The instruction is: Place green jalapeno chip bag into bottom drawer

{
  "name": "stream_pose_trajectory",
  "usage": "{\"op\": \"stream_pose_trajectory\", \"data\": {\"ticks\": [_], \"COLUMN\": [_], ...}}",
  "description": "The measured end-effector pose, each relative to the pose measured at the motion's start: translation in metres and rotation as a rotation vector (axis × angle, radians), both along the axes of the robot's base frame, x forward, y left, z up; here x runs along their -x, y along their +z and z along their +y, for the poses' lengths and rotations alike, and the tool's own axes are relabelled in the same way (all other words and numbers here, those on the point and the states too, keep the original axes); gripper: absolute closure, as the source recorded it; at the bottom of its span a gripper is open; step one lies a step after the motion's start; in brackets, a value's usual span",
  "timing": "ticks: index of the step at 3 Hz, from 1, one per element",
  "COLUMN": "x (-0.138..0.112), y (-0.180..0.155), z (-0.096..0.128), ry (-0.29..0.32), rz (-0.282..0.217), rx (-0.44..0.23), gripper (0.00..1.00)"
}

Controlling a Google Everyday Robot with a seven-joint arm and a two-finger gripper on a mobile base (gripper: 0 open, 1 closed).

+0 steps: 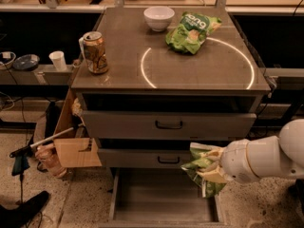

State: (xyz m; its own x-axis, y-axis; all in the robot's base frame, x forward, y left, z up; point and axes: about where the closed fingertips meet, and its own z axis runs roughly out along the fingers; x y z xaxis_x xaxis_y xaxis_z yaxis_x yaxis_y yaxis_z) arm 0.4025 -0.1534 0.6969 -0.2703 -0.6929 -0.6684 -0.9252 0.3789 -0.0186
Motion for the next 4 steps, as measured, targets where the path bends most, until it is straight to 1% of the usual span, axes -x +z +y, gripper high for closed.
{"op": "stream_pose_trajectory", "data": {"ticks": [1,2,3,4], "x": [0.002,0.001,-0.004,-0.013], "y": [0.001,-0.012,-0.035,-0.065], "z": [0.001,0.004,0.008,0.011], "ry": [-0.014,-0.035,-0.07,-0.113], "rz": [-0.025,-0.044,-0.06,-0.074], "rx": [-0.017,-0.062,-0.08,-0.065], "gripper": [1.0,1.0,1.0,1.0]}}
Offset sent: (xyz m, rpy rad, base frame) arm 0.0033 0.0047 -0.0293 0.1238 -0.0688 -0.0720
